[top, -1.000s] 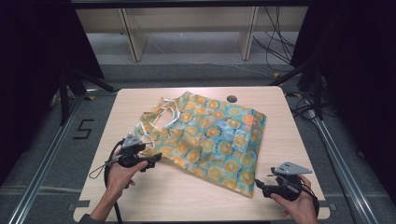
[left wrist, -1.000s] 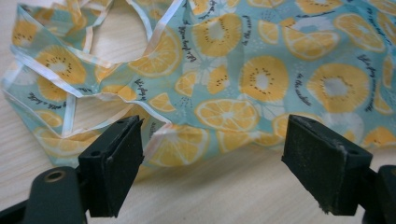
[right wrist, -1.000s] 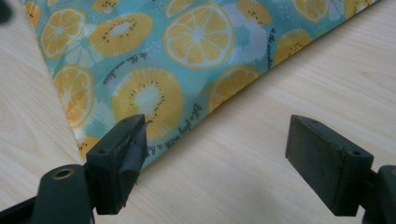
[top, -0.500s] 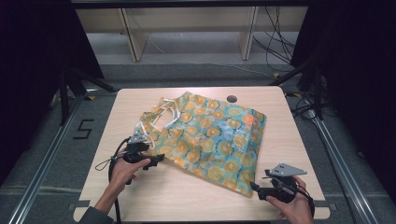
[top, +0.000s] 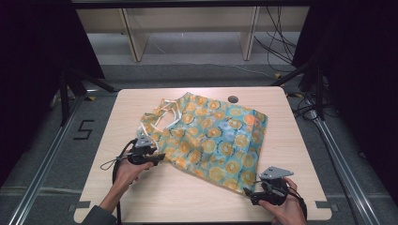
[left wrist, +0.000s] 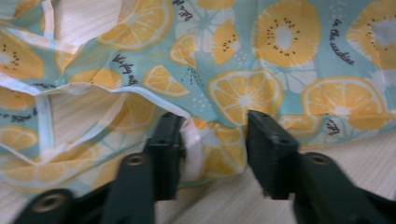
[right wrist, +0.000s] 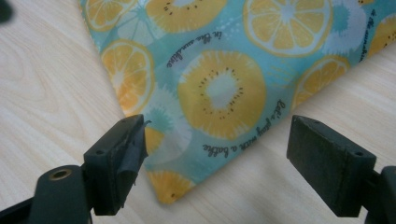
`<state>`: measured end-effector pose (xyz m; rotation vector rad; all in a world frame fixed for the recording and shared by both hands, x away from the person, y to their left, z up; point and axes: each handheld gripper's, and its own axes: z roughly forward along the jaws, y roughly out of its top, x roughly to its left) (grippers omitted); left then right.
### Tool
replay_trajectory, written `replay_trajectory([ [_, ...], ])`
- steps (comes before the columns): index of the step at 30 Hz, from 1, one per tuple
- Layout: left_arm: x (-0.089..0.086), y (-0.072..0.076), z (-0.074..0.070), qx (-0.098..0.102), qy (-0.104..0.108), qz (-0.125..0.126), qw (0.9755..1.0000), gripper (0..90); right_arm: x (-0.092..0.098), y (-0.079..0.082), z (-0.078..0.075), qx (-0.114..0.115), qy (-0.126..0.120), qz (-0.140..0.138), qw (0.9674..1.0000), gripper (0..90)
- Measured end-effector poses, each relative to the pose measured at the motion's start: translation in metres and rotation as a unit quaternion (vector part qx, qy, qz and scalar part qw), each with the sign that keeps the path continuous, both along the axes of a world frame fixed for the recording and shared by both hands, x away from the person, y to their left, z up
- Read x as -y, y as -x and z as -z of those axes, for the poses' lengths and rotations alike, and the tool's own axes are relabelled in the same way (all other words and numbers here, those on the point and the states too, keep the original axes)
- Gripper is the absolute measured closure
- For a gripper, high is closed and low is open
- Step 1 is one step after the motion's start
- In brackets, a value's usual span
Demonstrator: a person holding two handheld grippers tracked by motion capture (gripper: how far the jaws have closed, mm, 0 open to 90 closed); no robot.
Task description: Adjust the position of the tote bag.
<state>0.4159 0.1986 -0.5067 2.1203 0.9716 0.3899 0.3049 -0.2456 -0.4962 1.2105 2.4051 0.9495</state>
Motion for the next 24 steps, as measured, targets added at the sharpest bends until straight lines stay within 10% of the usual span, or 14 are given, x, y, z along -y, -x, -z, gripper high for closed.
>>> replay_trajectory([
  [5, 0.0, 0.003, -0.003, 0.004, -0.013, 0.011, 0.9998, 83.9, -0.001, 0.0, 0.002, 0.0, 0.007, -0.005, 1.0, 21.0],
  [20, -0.001, 0.027, -0.007, 0.002, 0.001, 0.033, 0.9995, 87.8, -0.01, 0.003, 0.008, -0.011, 0.035, -0.016, 0.9992, 18.8],
  [24, 0.008, 0.042, -0.01, 0.007, 0.0, 0.052, 0.9986, 87.7, -0.006, -0.001, 0.006, 0.002, 0.043, -0.013, 0.999, 47.5],
])
